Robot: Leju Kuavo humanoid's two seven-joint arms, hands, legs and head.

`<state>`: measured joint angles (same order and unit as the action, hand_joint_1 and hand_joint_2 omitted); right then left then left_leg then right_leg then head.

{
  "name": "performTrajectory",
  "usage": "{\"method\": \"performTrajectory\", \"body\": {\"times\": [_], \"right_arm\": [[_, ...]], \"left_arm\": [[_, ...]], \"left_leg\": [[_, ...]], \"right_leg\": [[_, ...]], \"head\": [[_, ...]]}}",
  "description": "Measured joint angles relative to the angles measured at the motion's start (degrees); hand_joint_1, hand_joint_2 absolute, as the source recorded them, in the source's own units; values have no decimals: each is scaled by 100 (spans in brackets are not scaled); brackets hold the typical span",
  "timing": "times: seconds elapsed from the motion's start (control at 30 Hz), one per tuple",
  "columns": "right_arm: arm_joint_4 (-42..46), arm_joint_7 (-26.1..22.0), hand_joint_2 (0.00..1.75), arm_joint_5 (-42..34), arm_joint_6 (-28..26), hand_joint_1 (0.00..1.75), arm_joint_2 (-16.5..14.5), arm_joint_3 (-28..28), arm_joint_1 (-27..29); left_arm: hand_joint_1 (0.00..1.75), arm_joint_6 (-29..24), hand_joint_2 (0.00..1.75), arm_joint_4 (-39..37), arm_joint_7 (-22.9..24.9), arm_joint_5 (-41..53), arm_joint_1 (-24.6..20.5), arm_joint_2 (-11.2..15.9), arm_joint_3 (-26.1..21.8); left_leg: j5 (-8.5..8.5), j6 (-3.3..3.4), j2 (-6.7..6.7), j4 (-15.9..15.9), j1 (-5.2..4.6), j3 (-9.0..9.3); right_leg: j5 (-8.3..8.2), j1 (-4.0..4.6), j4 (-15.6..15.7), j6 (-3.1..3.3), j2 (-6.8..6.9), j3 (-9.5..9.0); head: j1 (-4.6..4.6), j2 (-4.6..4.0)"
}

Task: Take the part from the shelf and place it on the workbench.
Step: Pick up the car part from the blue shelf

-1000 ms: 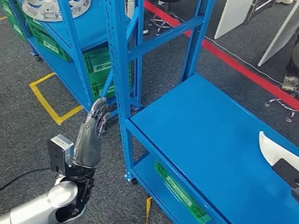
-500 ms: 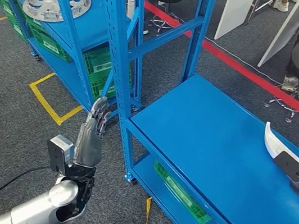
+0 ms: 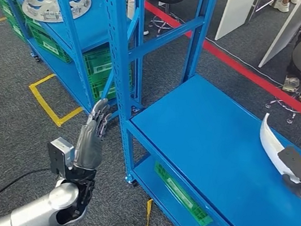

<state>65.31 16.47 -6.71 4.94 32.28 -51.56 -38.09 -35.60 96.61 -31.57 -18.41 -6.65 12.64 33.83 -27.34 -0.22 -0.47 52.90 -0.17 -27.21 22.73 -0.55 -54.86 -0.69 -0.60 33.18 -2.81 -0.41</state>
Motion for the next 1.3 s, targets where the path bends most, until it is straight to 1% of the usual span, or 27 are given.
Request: {"method": "performTrajectory", "body": {"times": [0.13, 0.27, 0.4, 0.53, 0.67, 0.8, 1.0, 1.17, 1.3], "right_arm": [[409, -618, 175, -782, -357, 175, -170, 126, 241], [1085, -1137, 175, -1106, -815, 175, -349, 287, 565], [1720, -1597, 175, -1178, -1174, 175, -490, 484, 879], [2367, -2051, 175, -1210, -1615, 175, -626, 791, 1297], [2878, -2172, 175, -864, -1879, 175, -767, 1079, 1692], [3210, -2170, 175, -558, -1925, 175, -922, 1252, 1976], [3482, -2331, 175, -421, -1898, 175, -1120, 1420, 2256], [3660, -2568, 175, 316, -2026, 175, -1272, 1450, 2395], [3776, -2767, 175, 1069, -2295, 175, -1435, 1406, 2479]], "left_arm": [[0, -69, 0, 0, -26, 52, 24, 9, 0], [0, -155, 0, 0, -64, 131, 53, 14, 0], [0, -174, 175, 0, -85, 247, 70, 14, 0], [0, -128, 175, 0, -24, 366, 68, 14, 0], [0, -133, 175, 1, 109, 673, 58, 12, 0], [0, -235, 175, 2, 199, 1029, 55, -1, 0], [0, -227, 175, 2, 218, 1087, 59, -31, 0], [0, -228, 175, 5, 212, 1119, 80, -46, 0], [0, -229, 175, 10, 182, 1122, 119, -57, 0]], "left_leg": [[1, 0, -2, 0, 0, -2], [4, 2, -8, 0, 1, -9], [5, 3, -10, 0, 2, -11], [4, 3, -10, 0, 1, -12], [1, 5, -9, -1, 1, -14], [0, 7, -8, 0, 1, -16], [0, 7, -8, 0, 1, -16], [0, 6, -8, -1, 1, -16], [0, 6, -7, -2, 1, -17]], "right_leg": [[-1, 2, -1, -1, 1, 2], [0, 3, -2, -1, 9, 9], [1, 3, -2, -1, 11, 13], [3, 1, -1, -1, 12, 14], [3, -2, 1, -1, 11, 13], [3, -2, 2, -1, 9, 14], [3, -1, 2, -1, 9, 14], [4, 0, 1, -1, 9, 15], [4, 1, 1, 0, 8, 16]], "head": [[1, 0], [0, 0], [1, 0], [2, 0], [1, 0], [1, 0], [1, 0], [1, 0], [1, 0]]}}
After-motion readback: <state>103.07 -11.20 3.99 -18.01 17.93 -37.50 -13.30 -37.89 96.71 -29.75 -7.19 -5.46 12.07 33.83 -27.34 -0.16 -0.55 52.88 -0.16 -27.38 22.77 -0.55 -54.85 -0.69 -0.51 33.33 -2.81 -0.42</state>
